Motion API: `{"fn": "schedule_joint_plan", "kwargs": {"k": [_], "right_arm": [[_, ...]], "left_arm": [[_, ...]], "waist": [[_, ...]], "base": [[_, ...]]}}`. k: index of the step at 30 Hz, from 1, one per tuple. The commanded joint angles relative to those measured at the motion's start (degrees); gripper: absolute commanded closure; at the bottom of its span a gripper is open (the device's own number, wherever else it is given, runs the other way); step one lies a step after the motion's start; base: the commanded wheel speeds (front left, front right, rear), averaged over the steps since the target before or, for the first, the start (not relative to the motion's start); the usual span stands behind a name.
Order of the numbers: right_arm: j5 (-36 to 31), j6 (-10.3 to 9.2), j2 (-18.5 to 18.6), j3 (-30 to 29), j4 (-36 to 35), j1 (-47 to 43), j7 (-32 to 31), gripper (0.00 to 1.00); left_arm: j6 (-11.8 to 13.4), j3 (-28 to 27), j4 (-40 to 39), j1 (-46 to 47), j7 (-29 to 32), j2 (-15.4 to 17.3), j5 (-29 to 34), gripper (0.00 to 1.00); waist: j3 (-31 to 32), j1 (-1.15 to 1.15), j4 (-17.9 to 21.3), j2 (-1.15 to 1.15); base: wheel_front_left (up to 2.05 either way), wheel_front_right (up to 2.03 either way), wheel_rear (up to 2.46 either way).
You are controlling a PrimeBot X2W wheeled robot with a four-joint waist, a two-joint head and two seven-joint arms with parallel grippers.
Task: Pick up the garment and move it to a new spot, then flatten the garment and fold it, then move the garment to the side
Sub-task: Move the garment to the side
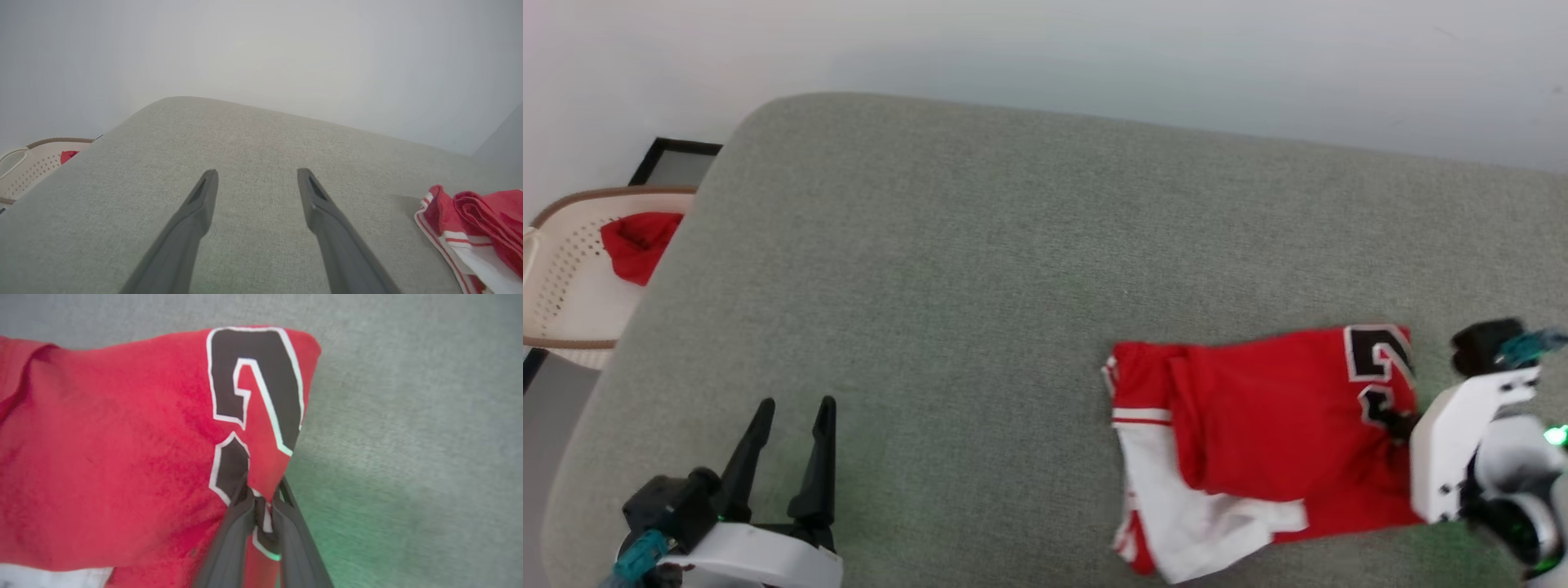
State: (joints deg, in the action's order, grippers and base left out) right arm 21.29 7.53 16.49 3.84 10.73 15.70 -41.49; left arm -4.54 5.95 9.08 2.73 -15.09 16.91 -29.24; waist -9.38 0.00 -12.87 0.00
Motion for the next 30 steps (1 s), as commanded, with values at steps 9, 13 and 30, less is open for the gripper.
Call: {"fn": "schedule_joint_plan", "kwargs": {"k": [9, 13, 30], "right_arm": [[2.39, -0.09, 11.51, -0.77, 0.96, 6.15, 0.78, 1.0], [3.19, -0.09, 17.11, -0.72, 2.64, 8.79, 2.05, 1.0], [-1.19, -0.09, 35.89, 3.09, 18.8, 20.08, 11.62, 1.0]], "left_arm": [[-1.16, -0.63, 0.23, 1.72, -0.02, -1.03, 1.27, 0.0], [-1.47, -0.95, 0.08, 2.23, -0.02, -1.18, 1.72, 0.0], [-2.45, -1.42, -0.9, 4.97, -0.02, -1.31, 2.42, 0.0]], "waist": [[-2.22, 0.0, 3.0, 0.0], [-3.19, 0.0, 4.25, 0.0], [-7.85, 0.0, 5.61, 0.0]], "base": [[0.0, 0.0, 0.0], [0.0, 0.0, 0.0], [0.0, 0.0, 0.0]]}}
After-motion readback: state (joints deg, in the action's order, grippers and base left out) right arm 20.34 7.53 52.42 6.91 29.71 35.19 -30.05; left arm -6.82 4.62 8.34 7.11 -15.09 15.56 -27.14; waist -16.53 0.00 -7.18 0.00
